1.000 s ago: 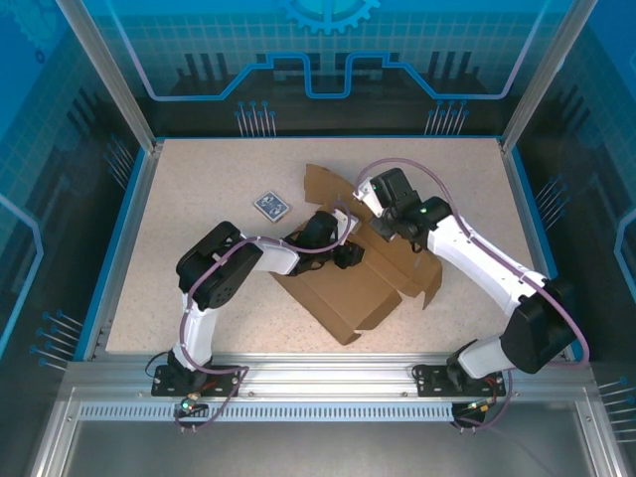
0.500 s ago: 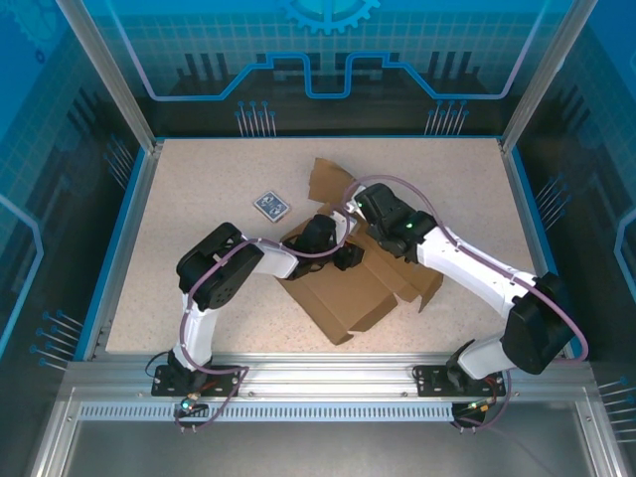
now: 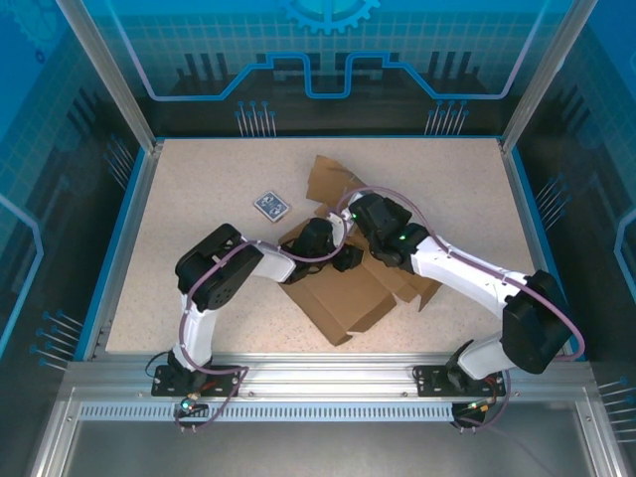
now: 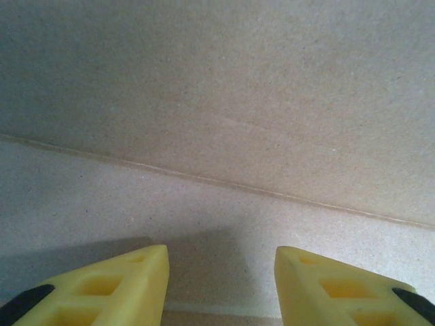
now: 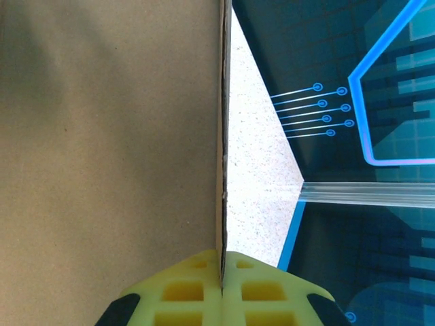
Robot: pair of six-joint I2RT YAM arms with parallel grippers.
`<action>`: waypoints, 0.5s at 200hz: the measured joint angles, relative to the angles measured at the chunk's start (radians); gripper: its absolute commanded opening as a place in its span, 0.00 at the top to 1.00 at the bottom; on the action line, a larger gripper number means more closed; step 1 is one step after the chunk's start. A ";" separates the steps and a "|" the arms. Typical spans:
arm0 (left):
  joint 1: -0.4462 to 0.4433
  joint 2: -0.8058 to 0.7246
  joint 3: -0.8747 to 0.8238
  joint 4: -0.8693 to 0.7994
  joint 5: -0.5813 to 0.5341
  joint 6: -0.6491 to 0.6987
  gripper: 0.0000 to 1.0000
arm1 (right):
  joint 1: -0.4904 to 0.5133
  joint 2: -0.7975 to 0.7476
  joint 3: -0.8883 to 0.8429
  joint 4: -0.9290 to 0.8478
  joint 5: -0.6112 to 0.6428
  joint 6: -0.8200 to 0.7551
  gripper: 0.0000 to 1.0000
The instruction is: Fold the paper box
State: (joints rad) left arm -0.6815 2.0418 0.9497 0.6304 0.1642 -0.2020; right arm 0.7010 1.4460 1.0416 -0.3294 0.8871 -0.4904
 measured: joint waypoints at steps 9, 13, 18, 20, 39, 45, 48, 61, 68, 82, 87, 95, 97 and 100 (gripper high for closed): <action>0.002 -0.013 -0.016 0.002 -0.002 -0.008 0.50 | -0.007 -0.005 0.000 -0.012 -0.027 0.013 1.00; 0.003 -0.018 -0.022 0.003 -0.003 -0.011 0.49 | -0.013 -0.008 0.000 -0.018 -0.043 0.020 1.00; 0.005 -0.028 -0.034 0.004 -0.003 -0.017 0.48 | -0.019 -0.013 0.000 -0.026 -0.060 0.027 1.00; 0.006 -0.031 -0.037 0.004 -0.003 -0.019 0.48 | -0.023 -0.015 0.001 -0.029 -0.066 0.030 1.00; 0.020 -0.074 -0.083 0.004 -0.003 -0.042 0.45 | -0.058 -0.032 0.020 -0.082 -0.144 0.053 1.00; 0.026 -0.089 -0.096 0.003 -0.003 -0.047 0.45 | -0.071 -0.035 0.031 -0.100 -0.172 0.059 1.00; 0.029 -0.097 -0.101 0.003 -0.003 -0.052 0.44 | -0.076 -0.037 0.037 -0.107 -0.184 0.063 1.00; 0.041 -0.135 -0.121 0.003 -0.003 -0.062 0.42 | -0.102 -0.039 0.064 -0.144 -0.241 0.070 1.00; 0.048 -0.159 -0.130 0.004 -0.003 -0.064 0.42 | -0.115 -0.040 0.077 -0.159 -0.268 0.072 1.00; 0.064 -0.215 -0.154 0.004 -0.003 -0.071 0.41 | -0.137 -0.040 0.099 -0.190 -0.319 0.071 1.00; 0.070 -0.233 -0.163 0.004 -0.003 -0.074 0.41 | -0.143 -0.040 0.105 -0.198 -0.333 0.071 1.00; 0.080 -0.261 -0.172 0.003 -0.003 -0.081 0.40 | -0.154 -0.040 0.116 -0.215 -0.359 0.071 1.00; 0.085 -0.270 -0.174 0.003 -0.003 -0.081 0.40 | -0.155 -0.040 0.118 -0.217 -0.366 0.071 1.00; 0.089 -0.278 -0.177 0.002 -0.003 -0.082 0.40 | -0.160 -0.040 0.123 -0.223 -0.374 0.071 1.00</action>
State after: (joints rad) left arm -0.5922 1.7641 0.7731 0.6327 0.1612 -0.2844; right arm 0.5407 1.4063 1.1645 -0.5522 0.5133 -0.4198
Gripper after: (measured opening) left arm 0.594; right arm 0.048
